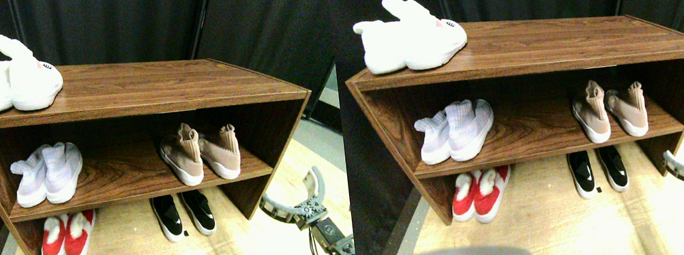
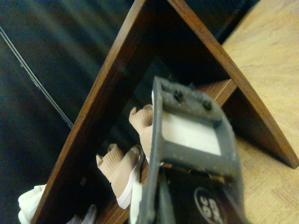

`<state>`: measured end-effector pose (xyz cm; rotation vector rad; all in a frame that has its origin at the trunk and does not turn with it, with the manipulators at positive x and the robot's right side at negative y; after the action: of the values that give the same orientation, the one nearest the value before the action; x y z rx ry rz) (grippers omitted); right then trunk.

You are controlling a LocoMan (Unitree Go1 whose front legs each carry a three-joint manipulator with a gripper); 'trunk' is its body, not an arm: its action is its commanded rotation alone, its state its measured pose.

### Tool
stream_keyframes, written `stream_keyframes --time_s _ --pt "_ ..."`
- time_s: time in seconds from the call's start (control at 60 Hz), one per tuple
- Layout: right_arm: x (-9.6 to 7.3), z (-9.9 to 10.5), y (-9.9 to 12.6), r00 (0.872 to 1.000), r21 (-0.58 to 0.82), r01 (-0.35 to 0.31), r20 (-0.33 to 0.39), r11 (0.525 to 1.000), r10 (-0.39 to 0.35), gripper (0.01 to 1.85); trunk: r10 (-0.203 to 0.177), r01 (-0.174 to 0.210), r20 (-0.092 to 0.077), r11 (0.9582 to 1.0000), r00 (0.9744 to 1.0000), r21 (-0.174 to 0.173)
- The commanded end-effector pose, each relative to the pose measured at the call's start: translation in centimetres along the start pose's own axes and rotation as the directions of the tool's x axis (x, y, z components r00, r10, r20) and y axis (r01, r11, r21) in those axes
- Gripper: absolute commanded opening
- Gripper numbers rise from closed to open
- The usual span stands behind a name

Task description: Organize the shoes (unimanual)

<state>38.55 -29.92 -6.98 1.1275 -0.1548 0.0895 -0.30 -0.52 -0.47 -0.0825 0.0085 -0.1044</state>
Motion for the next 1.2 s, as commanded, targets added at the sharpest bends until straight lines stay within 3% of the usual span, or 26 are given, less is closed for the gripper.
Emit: stream_keyframes --time_s 0.017,0.217,0.3,0.383,0.433,0.533,0.567,0.767,1.133,1.2 --pt "-0.1 1.1 0.7 0.996 -0.057 -0.040 0.081 0.998 0.044 0.06 0.002 -0.002 -0.012 0.9998 0.9999 -0.020" --pt "0.2 3.1 0.9 0.989 -0.107 -0.071 0.123 0.992 0.084 0.06 0.001 -0.001 -0.010 0.9999 0.9999 -0.012" --pt "1.0 3.2 0.8 0.991 -0.095 -0.083 0.100 0.992 0.092 0.06 0.003 -0.003 -0.011 0.9999 0.9999 -0.013" --pt "2.4 3.4 0.4 0.992 -0.076 -0.083 0.084 0.994 0.089 0.06 0.004 -0.004 -0.012 0.9999 0.9999 -0.015" --pt "3.8 3.5 -0.2 0.992 -0.031 -0.053 0.114 0.998 0.056 0.06 0.006 -0.006 -0.012 0.9999 0.9999 -0.016" --pt "5.9 3.7 -1.0 0.996 -0.013 -0.032 0.089 0.999 0.033 0.06 0.015 -0.016 -0.013 0.9997 0.9998 -0.020" --pt "7.1 3.6 -1.6 0.993 -0.003 -0.005 0.116 1.000 0.005 0.06 0.015 -0.016 -0.013 0.9997 0.9998 -0.020" --pt "10.4 3.8 -4.3 0.991 0.064 0.069 0.108 0.996 -0.076 0.06 0.036 -0.036 -0.009 0.9990 0.9993 -0.026" --pt "12.2 2.9 -5.4 0.986 0.051 0.121 0.106 0.991 -0.126 0.06 0.048 -0.048 -0.012 0.9984 0.9988 -0.030" --pt "12.6 2.4 -5.2 0.987 0.060 0.124 0.092 0.990 -0.130 0.06 0.070 -0.071 -0.006 0.9966 0.9975 -0.042"
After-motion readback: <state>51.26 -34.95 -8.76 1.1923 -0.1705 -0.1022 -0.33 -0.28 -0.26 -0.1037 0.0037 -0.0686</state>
